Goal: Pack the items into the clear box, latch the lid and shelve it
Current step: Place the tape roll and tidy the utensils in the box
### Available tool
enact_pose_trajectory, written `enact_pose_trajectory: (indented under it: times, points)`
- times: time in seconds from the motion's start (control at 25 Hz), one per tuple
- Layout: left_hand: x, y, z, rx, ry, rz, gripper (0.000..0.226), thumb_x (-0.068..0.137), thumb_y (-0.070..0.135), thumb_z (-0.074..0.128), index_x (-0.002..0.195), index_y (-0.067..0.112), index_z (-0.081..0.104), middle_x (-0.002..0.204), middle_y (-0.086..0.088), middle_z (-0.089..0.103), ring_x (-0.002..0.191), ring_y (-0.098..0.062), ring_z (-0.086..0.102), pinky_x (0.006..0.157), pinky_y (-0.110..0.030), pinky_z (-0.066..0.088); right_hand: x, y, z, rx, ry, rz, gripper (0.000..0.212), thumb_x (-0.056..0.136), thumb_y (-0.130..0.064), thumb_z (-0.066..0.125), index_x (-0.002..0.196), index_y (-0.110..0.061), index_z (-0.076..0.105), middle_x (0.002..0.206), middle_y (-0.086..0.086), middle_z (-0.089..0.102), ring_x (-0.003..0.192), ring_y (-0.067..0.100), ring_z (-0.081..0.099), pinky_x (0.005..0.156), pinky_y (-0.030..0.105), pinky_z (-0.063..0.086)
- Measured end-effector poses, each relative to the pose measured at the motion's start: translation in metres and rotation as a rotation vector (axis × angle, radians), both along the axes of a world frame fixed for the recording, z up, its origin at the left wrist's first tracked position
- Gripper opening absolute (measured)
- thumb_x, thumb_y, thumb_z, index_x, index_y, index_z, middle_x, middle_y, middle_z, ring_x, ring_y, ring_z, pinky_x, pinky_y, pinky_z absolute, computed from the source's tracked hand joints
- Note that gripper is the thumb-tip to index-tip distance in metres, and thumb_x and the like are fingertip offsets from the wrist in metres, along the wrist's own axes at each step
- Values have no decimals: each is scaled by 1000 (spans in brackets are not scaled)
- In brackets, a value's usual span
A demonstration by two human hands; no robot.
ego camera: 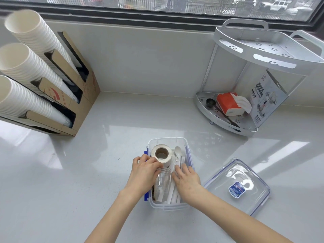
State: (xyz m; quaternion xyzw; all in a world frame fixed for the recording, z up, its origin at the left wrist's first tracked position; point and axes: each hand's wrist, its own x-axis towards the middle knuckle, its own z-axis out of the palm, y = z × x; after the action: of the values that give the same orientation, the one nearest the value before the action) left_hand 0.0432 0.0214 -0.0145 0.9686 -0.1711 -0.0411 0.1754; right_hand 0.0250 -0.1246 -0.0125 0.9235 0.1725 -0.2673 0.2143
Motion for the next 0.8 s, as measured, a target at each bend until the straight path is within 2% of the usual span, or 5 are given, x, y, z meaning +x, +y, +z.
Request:
enact_pose_trajectory:
  times: [0.16,0.36,0.56,0.68,0.8]
  points:
    - [1,0,2,-48,26,-12,23,92,28,39,109,24,54,116,9,56,112,-16,38,98,-30,18,-5,-7,3,68,-26,56,68,94,-21,39,147,-14,-3,157,9,-10,141,38,-19,117,48,-11]
    - [3,1,10,-131,131,-74,21,92,21,40,109,18,52,115,2,53,105,-18,35,90,-28,25,-1,-13,5,123,-2,135,60,96,-22,37,146,-25,4,158,7,-6,142,34,-17,116,51,-11]
    - [5,1,14,-154,203,-66,21,92,19,40,110,16,51,114,-4,51,105,-21,34,96,-33,32,0,-11,4,77,12,168,64,95,-24,41,144,-36,2,157,14,-6,142,36,-15,115,53,-10]
    - [4,1,12,-138,192,-69,22,92,18,39,110,17,51,113,-4,51,106,-22,35,94,-32,31,3,-15,9,135,-5,145,56,96,-21,39,144,-34,14,157,14,-3,143,34,-15,115,52,-12]
    - [3,0,8,-100,170,-69,23,92,19,39,110,18,51,112,-3,52,108,-22,35,92,-32,29,5,-20,14,187,-22,107,42,96,-18,36,138,-23,35,157,12,0,143,32,-15,114,52,-14]
